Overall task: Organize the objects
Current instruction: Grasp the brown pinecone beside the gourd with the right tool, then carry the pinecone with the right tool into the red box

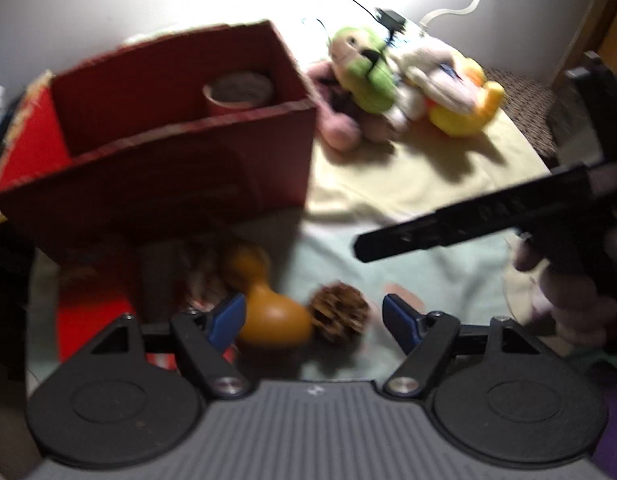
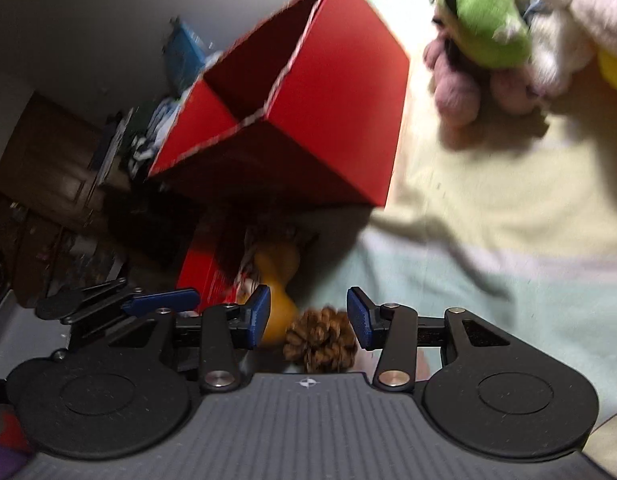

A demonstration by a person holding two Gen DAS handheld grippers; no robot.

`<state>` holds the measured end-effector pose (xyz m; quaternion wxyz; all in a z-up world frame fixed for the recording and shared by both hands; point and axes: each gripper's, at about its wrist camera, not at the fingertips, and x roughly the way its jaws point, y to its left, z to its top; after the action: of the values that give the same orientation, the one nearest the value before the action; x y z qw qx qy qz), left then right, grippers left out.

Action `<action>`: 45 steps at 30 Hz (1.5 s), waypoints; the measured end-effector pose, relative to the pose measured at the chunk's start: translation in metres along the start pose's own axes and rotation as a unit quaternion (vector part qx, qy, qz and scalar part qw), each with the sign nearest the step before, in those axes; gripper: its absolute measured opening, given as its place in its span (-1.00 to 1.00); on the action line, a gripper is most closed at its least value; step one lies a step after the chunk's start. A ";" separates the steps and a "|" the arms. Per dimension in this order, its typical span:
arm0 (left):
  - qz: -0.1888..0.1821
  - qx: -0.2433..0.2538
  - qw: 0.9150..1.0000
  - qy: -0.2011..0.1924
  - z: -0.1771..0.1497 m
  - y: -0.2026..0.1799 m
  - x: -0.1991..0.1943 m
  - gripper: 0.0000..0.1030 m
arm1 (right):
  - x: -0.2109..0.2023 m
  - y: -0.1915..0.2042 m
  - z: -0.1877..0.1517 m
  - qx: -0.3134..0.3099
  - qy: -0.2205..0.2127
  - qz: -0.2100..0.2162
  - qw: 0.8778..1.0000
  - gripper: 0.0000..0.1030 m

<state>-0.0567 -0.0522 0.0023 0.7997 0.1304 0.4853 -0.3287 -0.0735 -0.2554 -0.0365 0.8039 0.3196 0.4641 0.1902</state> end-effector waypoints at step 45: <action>-0.044 0.008 0.999 0.022 0.001 -0.057 0.072 0.25 | -0.029 -0.051 -0.007 0.044 0.016 -0.006 0.999 -0.23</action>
<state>-0.0703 -0.1248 -0.0531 0.7727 0.1228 0.5049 -0.3646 -0.0935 -0.3075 -0.0562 0.7828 0.3482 0.4869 0.1699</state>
